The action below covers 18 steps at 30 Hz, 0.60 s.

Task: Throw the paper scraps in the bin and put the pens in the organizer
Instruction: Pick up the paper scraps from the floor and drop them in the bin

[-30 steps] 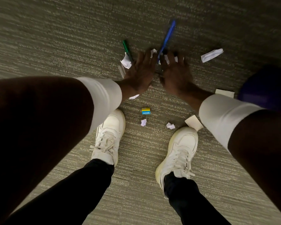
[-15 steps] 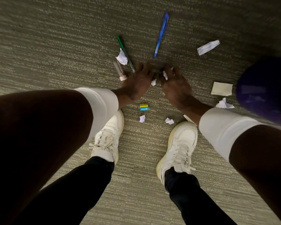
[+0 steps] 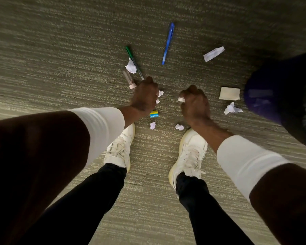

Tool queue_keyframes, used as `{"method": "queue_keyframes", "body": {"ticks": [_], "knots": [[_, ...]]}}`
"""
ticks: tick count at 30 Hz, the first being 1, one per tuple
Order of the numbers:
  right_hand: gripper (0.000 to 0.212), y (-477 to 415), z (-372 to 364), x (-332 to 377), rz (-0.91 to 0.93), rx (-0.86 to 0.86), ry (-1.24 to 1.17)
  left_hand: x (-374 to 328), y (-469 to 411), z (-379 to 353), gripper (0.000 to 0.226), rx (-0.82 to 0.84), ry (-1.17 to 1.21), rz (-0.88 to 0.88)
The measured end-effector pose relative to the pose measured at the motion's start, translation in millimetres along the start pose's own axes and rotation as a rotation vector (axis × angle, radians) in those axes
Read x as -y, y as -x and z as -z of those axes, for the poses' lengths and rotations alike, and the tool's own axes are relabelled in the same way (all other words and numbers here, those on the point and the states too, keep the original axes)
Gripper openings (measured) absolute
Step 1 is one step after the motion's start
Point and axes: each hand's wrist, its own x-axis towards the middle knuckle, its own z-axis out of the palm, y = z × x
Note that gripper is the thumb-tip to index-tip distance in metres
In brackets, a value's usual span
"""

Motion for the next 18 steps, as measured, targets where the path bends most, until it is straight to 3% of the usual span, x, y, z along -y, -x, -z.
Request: {"method": "queue_keyframes", "body": {"ticks": [6,10,16,18], "knots": [[0.031,56,41,-9,-0.112,-0.161,-0.323,-57,19,25,0.013,-0.004,0.087,0.055],[0.032,88,82,-17,-0.215,-0.24,-0.31,-116,34,52,0.008,-0.088,0.252,0.047],[0.024,133,174,-44,-0.373,-0.519,-0.394,-223,48,102,0.018,-0.254,0.503,-0.059],[0.025,144,202,-60,-0.435,-0.609,-0.442,-257,50,115,0.011,-0.304,0.544,-0.122]]}}
